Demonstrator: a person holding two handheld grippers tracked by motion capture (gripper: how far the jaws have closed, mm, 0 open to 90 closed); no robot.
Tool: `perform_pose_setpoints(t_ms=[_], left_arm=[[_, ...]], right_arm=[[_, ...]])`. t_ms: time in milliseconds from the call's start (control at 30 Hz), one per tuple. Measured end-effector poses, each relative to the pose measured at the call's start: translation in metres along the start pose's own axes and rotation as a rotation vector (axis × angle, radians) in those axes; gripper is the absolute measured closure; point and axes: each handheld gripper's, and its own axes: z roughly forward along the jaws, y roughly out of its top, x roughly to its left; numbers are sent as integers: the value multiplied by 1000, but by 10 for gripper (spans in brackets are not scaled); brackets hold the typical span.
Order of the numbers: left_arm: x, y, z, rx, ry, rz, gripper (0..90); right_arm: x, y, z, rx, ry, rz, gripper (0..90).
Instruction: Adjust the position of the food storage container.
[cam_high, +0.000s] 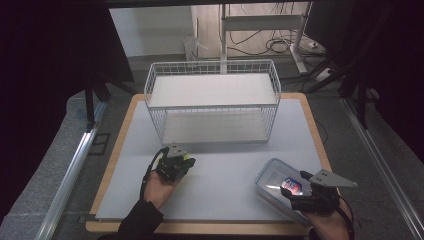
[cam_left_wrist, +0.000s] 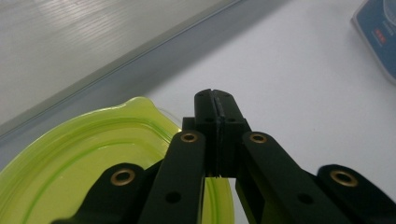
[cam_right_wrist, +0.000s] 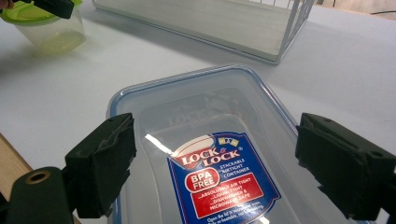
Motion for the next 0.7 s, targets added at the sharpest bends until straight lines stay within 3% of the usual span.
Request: perform_pose_setpoints(t_ms=[233,467,567,700], left_arm=[[5,-2,-3,-7,4,-18,900],[1,-1,0,19,-13,0,900],[0,-4,6,57,17,5,900],[6,-7,6,66,40,-9,900]], right_arm=[[0,0,0,2,-4,-6,125],[1,0,1,10,-3,-11,126],[1,0,1,13,-6,-12,126],[1,0,0,10,-7,-14,126]])
